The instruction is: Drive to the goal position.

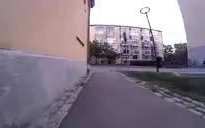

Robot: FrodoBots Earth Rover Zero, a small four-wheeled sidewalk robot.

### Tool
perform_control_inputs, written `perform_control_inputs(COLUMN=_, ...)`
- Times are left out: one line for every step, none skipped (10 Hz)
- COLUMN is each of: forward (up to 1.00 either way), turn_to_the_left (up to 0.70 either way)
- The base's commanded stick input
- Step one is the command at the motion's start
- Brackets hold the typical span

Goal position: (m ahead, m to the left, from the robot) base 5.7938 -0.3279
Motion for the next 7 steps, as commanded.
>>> perform_control_inputs(forward=0.50, turn_to_the_left=-0.51)
perform_control_inputs(forward=0.50, turn_to_the_left=-0.44)
perform_control_inputs(forward=0.50, turn_to_the_left=-0.35)
perform_control_inputs(forward=0.50, turn_to_the_left=-0.25)
perform_control_inputs(forward=0.50, turn_to_the_left=-0.16)
perform_control_inputs(forward=0.50, turn_to_the_left=-0.06)
perform_control_inputs(forward=0.50, turn_to_the_left=-0.01)
